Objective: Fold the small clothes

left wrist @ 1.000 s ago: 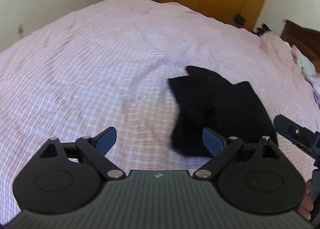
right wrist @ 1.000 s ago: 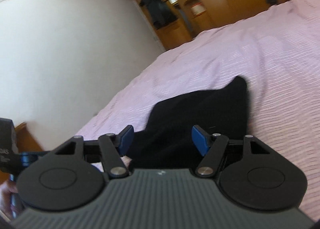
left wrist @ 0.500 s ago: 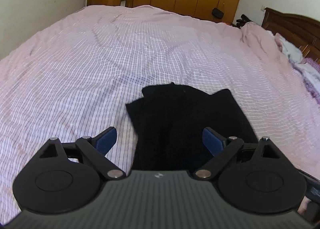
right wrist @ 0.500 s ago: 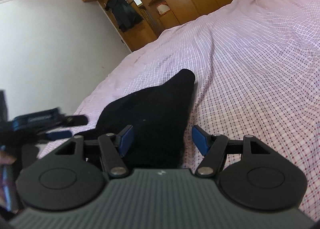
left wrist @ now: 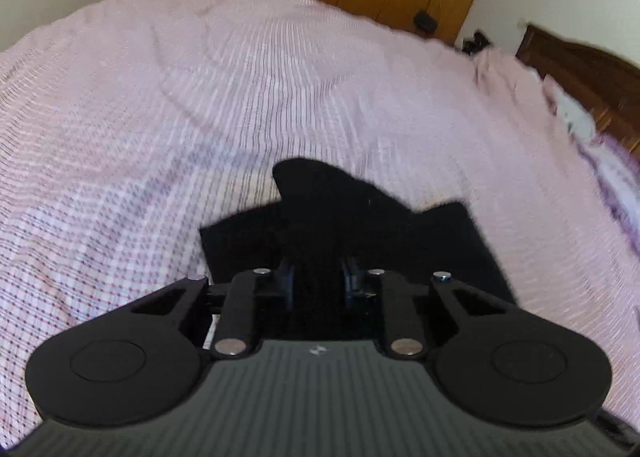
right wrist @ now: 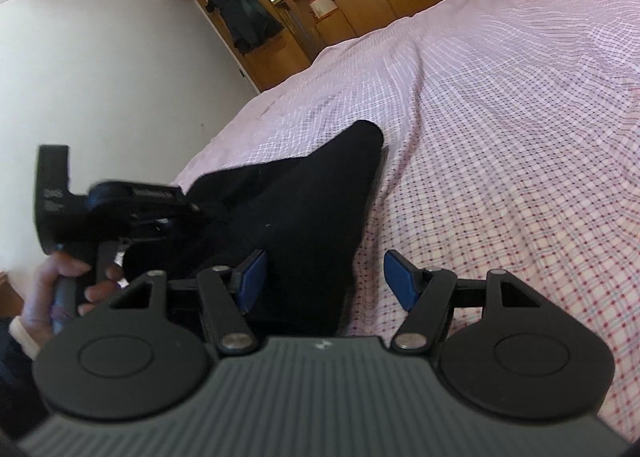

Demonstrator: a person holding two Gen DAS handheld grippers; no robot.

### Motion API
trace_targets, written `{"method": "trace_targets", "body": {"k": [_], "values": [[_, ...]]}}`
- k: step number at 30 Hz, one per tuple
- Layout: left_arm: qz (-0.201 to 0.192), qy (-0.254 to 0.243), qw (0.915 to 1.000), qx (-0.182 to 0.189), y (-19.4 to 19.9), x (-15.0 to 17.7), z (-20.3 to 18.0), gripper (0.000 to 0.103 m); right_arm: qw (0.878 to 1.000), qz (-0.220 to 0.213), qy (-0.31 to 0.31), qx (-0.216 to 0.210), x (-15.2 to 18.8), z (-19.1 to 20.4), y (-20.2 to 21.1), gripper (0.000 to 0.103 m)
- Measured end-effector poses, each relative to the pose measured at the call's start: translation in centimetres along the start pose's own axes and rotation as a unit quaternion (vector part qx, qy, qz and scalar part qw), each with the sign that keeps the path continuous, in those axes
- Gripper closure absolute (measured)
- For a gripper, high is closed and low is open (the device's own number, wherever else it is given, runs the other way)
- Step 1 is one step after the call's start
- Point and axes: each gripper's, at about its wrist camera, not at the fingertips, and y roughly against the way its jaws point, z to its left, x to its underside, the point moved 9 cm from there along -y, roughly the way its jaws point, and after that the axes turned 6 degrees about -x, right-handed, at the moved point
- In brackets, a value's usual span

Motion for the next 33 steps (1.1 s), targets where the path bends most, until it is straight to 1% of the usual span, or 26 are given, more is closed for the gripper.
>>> {"method": "trace_targets", "body": {"k": [2, 5, 6, 8, 11, 13, 15, 17, 19, 22, 23, 24, 25, 28, 31, 33], "values": [[-0.006, 0.003, 0.9998, -0.018, 0.1, -0.3, 0.8, 0.084, 1.000, 0.000, 0.006, -0.006, 0.0, 0.5, -0.4, 0.036], [-0.009, 0.008, 0.9986, -0.051, -0.7, -0.1, 3.1, 0.084, 1.000, 0.008, 0.016, -0.017, 0.3, 1.4, -1.0, 0.036], [0.000, 0.018, 0.9984, -0.053, -1.3, 0.3, 4.0, 0.084, 1.000, 0.011, 0.020, -0.021, 0.6, 1.7, -1.2, 0.036], [0.019, 0.025, 0.9986, -0.044, -2.5, 1.1, 4.8, 0.083, 0.999, 0.019, 0.030, -0.025, 1.1, 2.1, -1.8, 0.036], [0.014, 0.011, 0.9981, -0.059, -3.1, 1.4, 5.2, 0.083, 0.999, 0.035, 0.030, -0.024, 2.0, 2.3, -2.5, 0.036], [0.012, 0.023, 0.9981, -0.056, -2.9, 1.4, 5.3, 0.082, 0.998, 0.042, 0.027, -0.023, 2.3, 2.4, -2.6, 0.036], [0.008, 0.030, 0.9982, -0.051, -2.2, 1.4, 5.3, 0.076, 0.998, 0.041, 0.035, -0.023, 2.2, 2.7, -2.3, 0.036], [0.005, 0.025, 0.9985, -0.048, -0.9, 1.6, 5.2, 0.064, 0.998, 0.035, 0.042, -0.022, 1.9, 2.8, -1.9, 0.036], [0.006, 0.017, 0.9991, -0.038, 0.8, 2.1, 4.8, 0.056, 0.999, 0.030, 0.040, -0.020, 1.6, 2.7, -1.6, 0.036], [0.016, 0.019, 0.9996, -0.013, 2.5, 2.9, 4.5, 0.048, 0.999, 0.028, 0.029, -0.017, 1.5, 2.3, -1.4, 0.036], [0.022, 0.021, 0.9995, -0.007, 2.9, 3.3, 4.5, 0.046, 0.999, 0.029, 0.026, -0.016, 1.5, 2.3, -1.4, 0.036], [0.030, 0.020, 0.9993, -0.010, 3.2, 3.9, 4.4, 0.046, 0.999, 0.029, 0.024, -0.016, 1.5, 2.2, -1.4, 0.036], [0.039, 0.016, 0.9988, -0.024, 3.2, 4.5, 4.7, 0.045, 0.999, 0.028, 0.023, -0.014, 1.4, 2.2, -1.3, 0.036], [0.053, 0.009, 0.9966, -0.062, 3.0, 6.6, 5.8, 0.033, 1.000, 0.018, 0.018, -0.006, 0.3, 1.9, -1.1, 0.036], [0.058, 0.034, 0.9961, -0.058, 3.1, 7.4, 6.6, 0.032, 1.000, 0.013, 0.013, 0.010, -1.7, 1.5, -1.3, 0.036], [0.056, 0.032, 0.9961, -0.060, 3.6, 6.9, 6.4, 0.032, 0.999, 0.015, 0.019, 0.020, -3.1, 1.3, -2.2, 0.036]]}}
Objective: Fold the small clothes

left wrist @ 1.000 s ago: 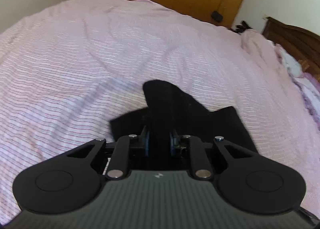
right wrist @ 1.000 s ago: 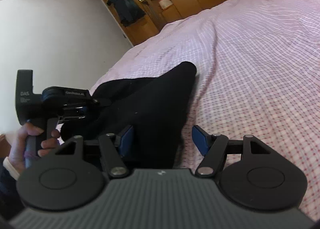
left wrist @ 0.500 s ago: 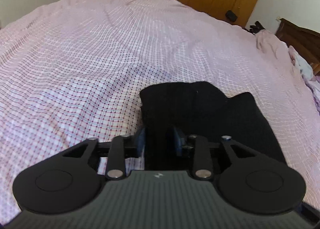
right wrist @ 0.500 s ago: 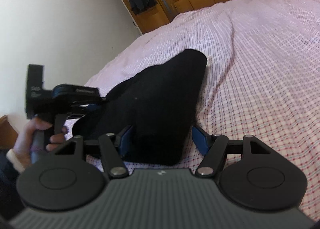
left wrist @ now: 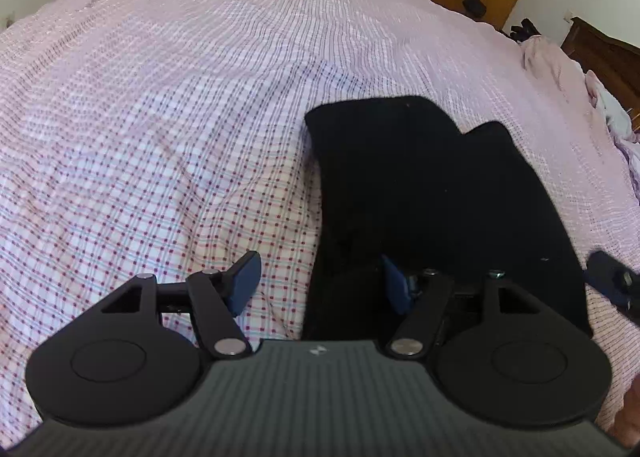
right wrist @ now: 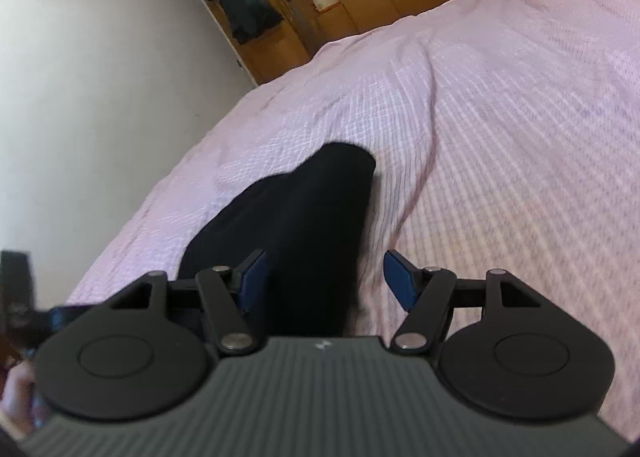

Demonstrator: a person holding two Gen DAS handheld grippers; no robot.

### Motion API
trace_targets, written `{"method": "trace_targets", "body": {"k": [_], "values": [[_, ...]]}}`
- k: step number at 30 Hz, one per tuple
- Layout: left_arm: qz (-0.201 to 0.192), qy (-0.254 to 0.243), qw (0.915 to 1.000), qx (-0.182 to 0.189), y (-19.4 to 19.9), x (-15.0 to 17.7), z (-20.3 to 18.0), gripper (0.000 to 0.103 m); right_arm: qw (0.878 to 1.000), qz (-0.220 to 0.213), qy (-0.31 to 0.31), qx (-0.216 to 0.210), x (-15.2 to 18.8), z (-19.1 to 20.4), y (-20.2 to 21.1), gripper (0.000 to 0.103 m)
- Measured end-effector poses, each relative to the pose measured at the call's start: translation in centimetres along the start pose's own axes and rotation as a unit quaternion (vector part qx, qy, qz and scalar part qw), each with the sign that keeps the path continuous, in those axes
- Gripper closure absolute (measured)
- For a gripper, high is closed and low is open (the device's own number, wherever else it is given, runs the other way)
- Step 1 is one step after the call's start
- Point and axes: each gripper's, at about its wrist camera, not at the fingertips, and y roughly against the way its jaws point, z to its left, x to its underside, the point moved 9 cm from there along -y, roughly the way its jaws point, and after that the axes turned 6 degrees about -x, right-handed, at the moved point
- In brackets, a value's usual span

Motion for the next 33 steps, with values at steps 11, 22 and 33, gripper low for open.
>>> {"method": "trace_targets", "body": {"k": [11, 22, 33], "values": [[-0.057, -0.060, 0.9961, 0.032, 2.4, -5.9, -6.0, 0.040, 0.999, 0.044, 0.000, 0.020, -2.5, -0.8, -6.5, 0.053], [-0.016, -0.042, 0.9956, 0.082, -5.9, -8.7, -10.2, 0.044, 0.998, 0.062, -0.018, 0.007, 1.1, -1.0, -7.0, 0.054], [-0.031, 0.003, 0.9995, -0.005, -6.7, -8.8, -5.8, 0.052, 0.999, 0.048, -0.013, -0.008, 1.9, -0.2, -5.0, 0.048]]}}
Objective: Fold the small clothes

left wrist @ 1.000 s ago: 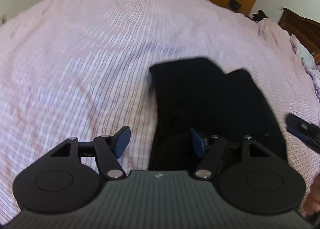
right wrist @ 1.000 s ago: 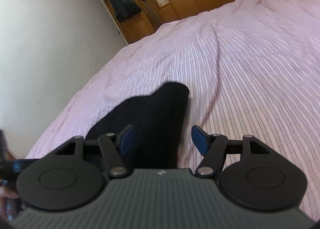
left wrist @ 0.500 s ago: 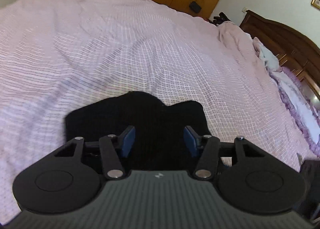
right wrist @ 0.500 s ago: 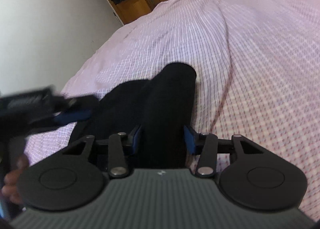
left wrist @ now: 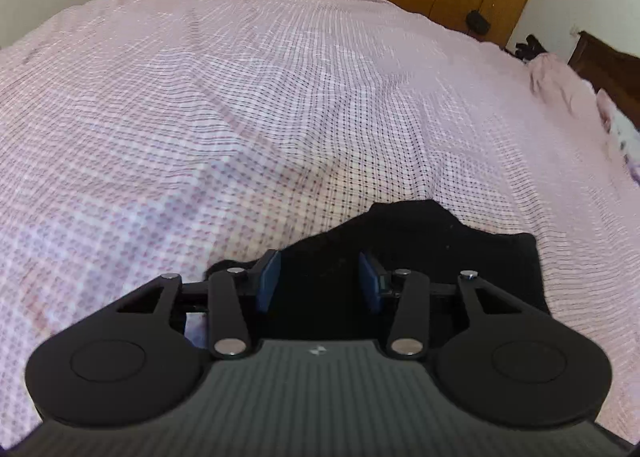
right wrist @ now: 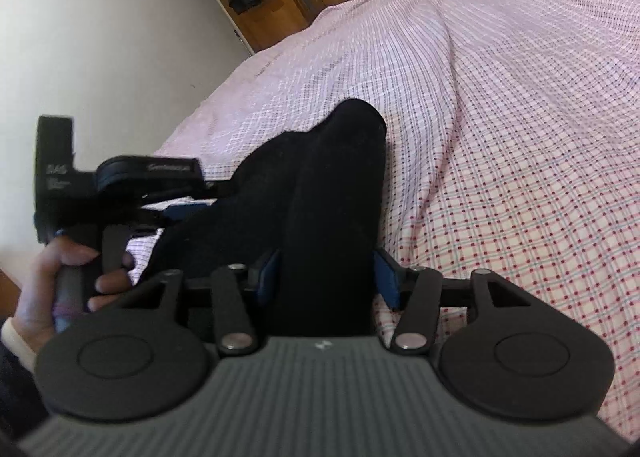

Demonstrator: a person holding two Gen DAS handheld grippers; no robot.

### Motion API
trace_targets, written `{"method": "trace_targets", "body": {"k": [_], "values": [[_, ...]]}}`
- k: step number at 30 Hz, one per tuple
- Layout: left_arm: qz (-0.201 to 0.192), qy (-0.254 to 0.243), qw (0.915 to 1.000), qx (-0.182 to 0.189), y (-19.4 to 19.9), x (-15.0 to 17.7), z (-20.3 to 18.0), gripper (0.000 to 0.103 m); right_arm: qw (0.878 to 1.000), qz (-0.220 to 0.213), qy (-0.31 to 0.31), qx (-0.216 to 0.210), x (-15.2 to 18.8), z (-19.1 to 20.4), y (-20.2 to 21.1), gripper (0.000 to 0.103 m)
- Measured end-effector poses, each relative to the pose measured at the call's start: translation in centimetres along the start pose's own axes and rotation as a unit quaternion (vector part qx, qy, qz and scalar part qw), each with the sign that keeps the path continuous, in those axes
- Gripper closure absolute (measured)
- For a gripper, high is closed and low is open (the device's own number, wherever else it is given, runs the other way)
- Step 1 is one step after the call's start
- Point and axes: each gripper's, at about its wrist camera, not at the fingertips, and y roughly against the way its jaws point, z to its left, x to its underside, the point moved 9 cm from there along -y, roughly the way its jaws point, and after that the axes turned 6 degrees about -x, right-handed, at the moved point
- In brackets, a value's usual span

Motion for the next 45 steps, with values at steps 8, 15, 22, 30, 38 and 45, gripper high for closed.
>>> {"method": "trace_targets", "body": {"k": [8, 15, 22, 30, 38, 45], "values": [[0.001, 0.008, 0.9999, 0.015, 6.2, 2.2, 2.6, 0.022, 1.000, -0.007, -0.014, -0.013, -0.4, -0.3, 1.9, 0.032], [0.035, 0.030, 0.9976, 0.051, 8.7, 6.9, 4.0, 0.022, 0.999, 0.010, -0.032, -0.032, -0.2, -0.7, 2.3, 0.032], [0.051, 0.057, 0.9947, 0.069, 6.9, 8.5, 4.6, 0.017, 0.998, 0.040, 0.000, -0.044, 0.5, 0.3, 0.7, 0.032], [0.041, 0.060, 0.9954, 0.062, 7.3, 9.1, 5.2, 0.017, 0.997, 0.053, -0.001, -0.065, 0.7, 0.5, -1.0, 0.031], [0.058, 0.066, 0.9904, 0.107, 5.4, 9.7, 4.5, 0.007, 0.993, 0.062, -0.033, -0.098, 0.8, -0.2, -2.9, 0.031], [0.041, 0.067, 0.9849, 0.154, 5.9, 9.6, 2.4, 0.032, 0.992, 0.053, -0.024, -0.116, -0.1, 1.3, -3.6, 0.056]]}}
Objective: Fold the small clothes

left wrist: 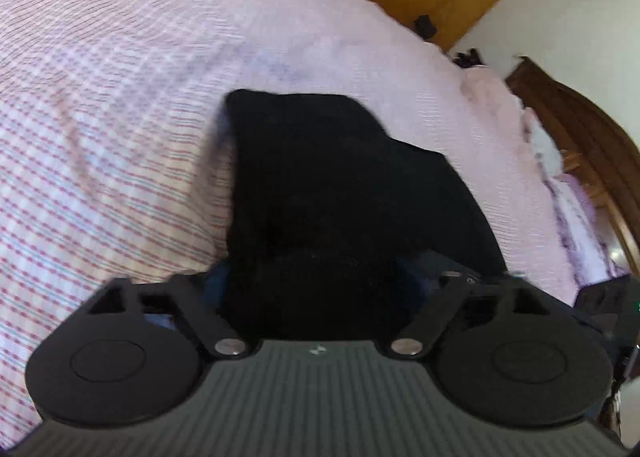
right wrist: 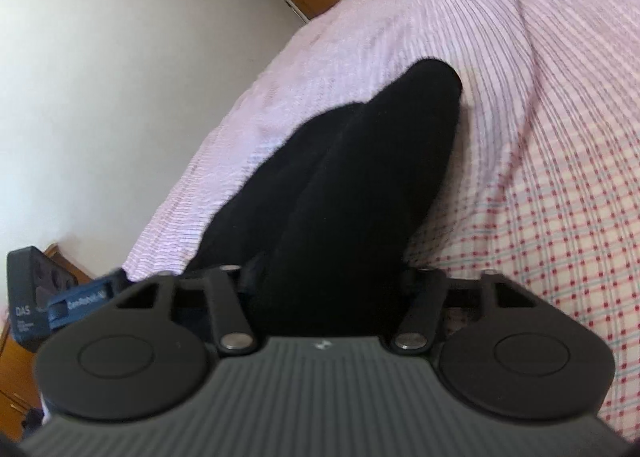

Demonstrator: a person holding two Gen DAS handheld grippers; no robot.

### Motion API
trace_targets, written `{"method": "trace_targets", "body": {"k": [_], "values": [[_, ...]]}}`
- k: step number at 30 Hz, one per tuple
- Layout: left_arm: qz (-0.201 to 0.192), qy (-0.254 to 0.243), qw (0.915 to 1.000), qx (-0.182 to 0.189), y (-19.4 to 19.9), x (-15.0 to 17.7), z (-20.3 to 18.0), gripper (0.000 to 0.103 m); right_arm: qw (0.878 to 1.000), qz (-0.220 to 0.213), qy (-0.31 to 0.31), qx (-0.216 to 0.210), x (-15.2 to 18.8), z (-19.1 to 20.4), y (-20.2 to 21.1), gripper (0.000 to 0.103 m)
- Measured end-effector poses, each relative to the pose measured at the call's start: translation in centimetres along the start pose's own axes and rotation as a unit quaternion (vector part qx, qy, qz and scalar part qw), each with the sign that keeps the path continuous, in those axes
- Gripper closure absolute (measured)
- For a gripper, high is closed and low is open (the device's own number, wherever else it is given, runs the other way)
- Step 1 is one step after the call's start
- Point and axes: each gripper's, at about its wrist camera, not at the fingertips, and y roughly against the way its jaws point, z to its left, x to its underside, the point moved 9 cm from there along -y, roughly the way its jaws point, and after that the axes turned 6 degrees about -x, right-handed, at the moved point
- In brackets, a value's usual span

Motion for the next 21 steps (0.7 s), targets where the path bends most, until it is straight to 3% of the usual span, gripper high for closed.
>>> {"method": "trace_targets", "body": {"k": [2, 5, 12, 21], "values": [[0.002, 0.003, 0.9999, 0.013, 0.2, 0.2, -0.5, 0.048, 1.000, -0.007, -0.002, -0.009, -0.4, 0.5, 0.6, 0.062], [-0.003, 0.022, 0.9995, 0.024, 1.1, 0.2, -0.8, 0.057, 0.999, -0.018, -0.019, -0.025, -1.0, 1.3, 1.8, 0.065], [-0.010, 0.026, 0.9985, 0.048, 5.1, 1.9, -3.6, 0.058, 0.999, -0.020, 0.003, -0.041, -1.6, 3.9, 5.3, 0.066], [-0.008, 0.002, 0.9954, 0.096, 10.0, 7.3, -10.3, 0.058, 0.999, -0.026, 0.007, -0.038, -0.2, 4.2, 12.9, 0.066]]}}
